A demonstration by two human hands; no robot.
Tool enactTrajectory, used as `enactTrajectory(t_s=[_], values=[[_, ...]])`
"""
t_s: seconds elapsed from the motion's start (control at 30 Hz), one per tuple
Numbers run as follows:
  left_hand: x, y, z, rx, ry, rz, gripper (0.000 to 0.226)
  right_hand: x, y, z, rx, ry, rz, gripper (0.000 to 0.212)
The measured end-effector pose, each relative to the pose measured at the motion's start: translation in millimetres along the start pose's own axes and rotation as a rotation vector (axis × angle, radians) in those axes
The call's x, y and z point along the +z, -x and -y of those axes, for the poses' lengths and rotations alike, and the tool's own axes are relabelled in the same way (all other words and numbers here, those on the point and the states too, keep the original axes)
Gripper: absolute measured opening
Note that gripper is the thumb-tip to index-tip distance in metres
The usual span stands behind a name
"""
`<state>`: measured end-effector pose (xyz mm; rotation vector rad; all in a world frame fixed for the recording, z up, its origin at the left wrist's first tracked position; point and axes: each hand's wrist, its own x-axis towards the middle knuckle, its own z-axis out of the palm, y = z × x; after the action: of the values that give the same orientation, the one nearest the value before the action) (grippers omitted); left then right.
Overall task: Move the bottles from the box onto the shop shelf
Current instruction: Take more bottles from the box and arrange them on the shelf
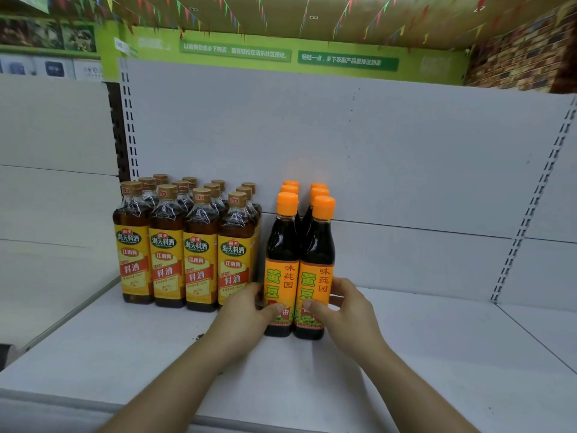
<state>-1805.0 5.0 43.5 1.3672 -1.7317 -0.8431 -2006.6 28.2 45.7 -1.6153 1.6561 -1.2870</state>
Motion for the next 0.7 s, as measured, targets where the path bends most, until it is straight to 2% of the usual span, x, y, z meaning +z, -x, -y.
enactTrajectory(t_s=[0.23,0.47,0.7], values=[[1.9,-9.4,0.4,-0.014,-0.03,-0.005,0.037,4.0,-6.8,-0.9,-0.008,0.023,-0.007,0.05],[3.7,-14.5,0.4,-0.028,-0.031,-0.012,0.037,6.3,-9.8,-1.0,-0.018,0.05,-0.015,0.042],[3.3,-16.8,0.6,-0.031,-0.031,-0.01,0.038,7.0,-9.8,0.0,-0.01,0.051,-0.013,0.047]])
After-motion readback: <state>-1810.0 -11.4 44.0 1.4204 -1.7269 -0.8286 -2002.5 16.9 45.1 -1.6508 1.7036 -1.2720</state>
